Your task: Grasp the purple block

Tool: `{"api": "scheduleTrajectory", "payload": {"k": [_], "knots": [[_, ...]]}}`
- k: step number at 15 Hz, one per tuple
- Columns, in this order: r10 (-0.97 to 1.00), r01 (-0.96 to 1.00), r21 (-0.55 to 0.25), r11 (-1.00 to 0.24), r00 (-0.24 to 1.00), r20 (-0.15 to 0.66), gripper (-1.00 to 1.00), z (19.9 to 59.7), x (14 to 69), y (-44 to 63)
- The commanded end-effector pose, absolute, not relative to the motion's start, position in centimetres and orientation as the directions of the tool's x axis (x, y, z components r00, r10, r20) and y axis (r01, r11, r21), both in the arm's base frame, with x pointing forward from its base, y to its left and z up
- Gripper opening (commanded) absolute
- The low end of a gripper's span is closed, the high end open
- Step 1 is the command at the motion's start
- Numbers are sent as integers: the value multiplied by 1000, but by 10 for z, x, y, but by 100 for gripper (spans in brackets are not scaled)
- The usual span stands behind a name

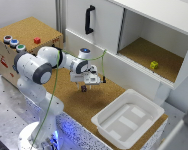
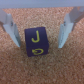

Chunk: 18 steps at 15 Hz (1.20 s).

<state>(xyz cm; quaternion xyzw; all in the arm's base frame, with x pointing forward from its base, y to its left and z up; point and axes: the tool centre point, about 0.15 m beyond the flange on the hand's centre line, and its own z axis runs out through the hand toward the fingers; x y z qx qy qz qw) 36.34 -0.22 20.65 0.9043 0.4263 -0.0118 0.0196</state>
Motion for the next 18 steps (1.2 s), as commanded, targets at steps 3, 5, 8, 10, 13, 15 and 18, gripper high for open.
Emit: {"api": "scheduleTrajectory", "payload": {"k": [3,5,8,10,13,15,18], "knots": [[720,722,11,-692,691,-63,-100,222,376,-11],[679,681,32,-732,733,-42,-100,254,367,-10],[615,616,59,-786,788,-37,-100,294,353,-3],[573,574,68,-816,819,-34,-100,318,341,7],[505,507,49,-861,862,-42,-100,344,331,12],[442,443,49,-895,897,-25,-100,362,327,4],[366,363,85,-928,930,30,-100,394,310,-25]]}}
